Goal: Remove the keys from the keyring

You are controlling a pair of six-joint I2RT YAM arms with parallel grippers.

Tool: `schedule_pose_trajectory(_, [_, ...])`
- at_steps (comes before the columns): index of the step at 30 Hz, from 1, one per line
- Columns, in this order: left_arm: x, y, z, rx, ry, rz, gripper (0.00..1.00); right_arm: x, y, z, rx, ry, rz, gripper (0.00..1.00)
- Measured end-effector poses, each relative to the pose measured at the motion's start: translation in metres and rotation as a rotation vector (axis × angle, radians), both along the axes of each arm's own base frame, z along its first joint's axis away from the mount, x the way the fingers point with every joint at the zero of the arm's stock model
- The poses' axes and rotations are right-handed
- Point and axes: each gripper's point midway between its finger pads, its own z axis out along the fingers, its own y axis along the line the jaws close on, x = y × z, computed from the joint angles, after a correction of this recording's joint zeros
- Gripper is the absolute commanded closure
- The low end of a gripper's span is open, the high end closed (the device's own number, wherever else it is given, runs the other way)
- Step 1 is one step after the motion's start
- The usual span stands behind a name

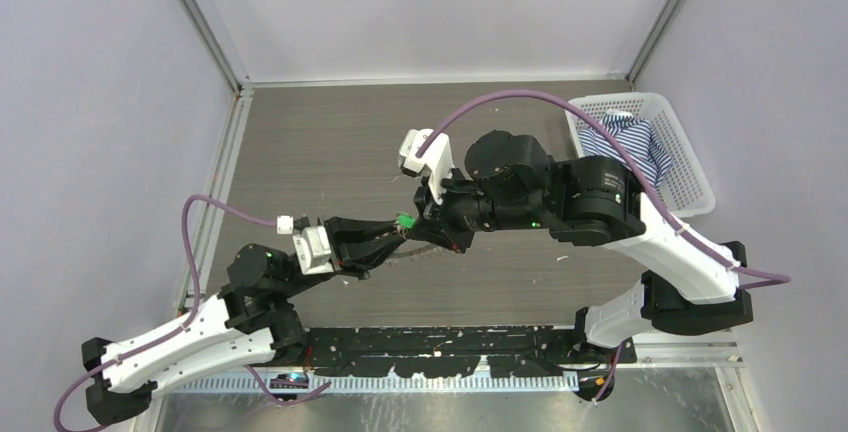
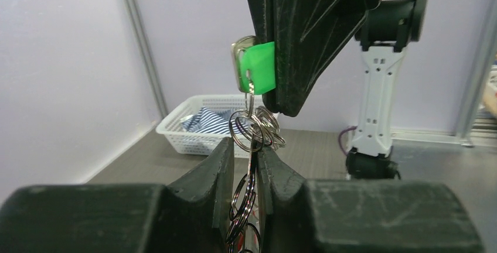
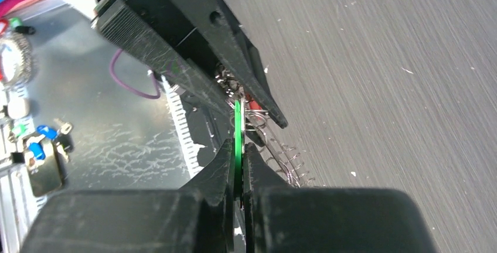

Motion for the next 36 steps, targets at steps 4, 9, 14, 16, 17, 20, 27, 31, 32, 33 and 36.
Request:
schedule_pose_trajectory(4, [0.009,0.005,-0.012,0.03,-0.052,0.071,1.0,0.015,0.002,-0.011,-0.02,-0.01,-0.093,0.99])
schedule_pose_trajectory(9, [0.018,0.007,-0.02,0.07,-0.113,0.138,1.0,0.033,0.006,-0.021,-0.012,-0.018,-0.208,0.99])
schedule_pose_trajectory(14, [0.023,0.01,-0.019,0.079,-0.166,0.195,1.0,0.045,0.002,-0.025,0.01,-0.009,-0.295,0.99])
schedule_pose_trajectory(16, [0.026,0.012,-0.018,0.074,-0.177,0.224,1.0,0.049,-0.001,-0.026,0.018,0.0,-0.317,0.99])
schedule_pose_trajectory(17, [0.028,0.013,-0.018,0.071,-0.18,0.237,1.0,0.05,-0.002,-0.027,0.024,0.004,-0.325,0.99])
schedule_pose_trajectory(20, [0.032,0.014,-0.017,0.052,-0.179,0.267,1.0,0.052,-0.003,-0.026,0.045,0.006,-0.338,0.99])
schedule_pose_trajectory(27, [0.039,0.013,-0.022,0.011,-0.154,0.313,1.0,0.055,-0.004,-0.028,0.097,0.006,-0.353,0.99])
schedule_pose_trajectory(31, [0.044,0.012,-0.021,-0.003,-0.133,0.34,1.0,0.055,-0.004,-0.025,0.125,0.0,-0.348,0.99])
schedule_pose_trajectory(32, [0.046,0.013,-0.02,-0.009,-0.127,0.349,1.0,0.055,-0.005,-0.025,0.131,-0.004,-0.344,0.99])
schedule_pose_trajectory(33, [0.047,0.014,-0.019,-0.014,-0.121,0.356,1.0,0.055,-0.005,-0.024,0.135,-0.009,-0.34,0.99])
schedule_pose_trajectory(36, [0.05,0.015,-0.018,-0.029,-0.104,0.373,1.0,0.053,-0.005,-0.022,0.145,-0.017,-0.324,0.99])
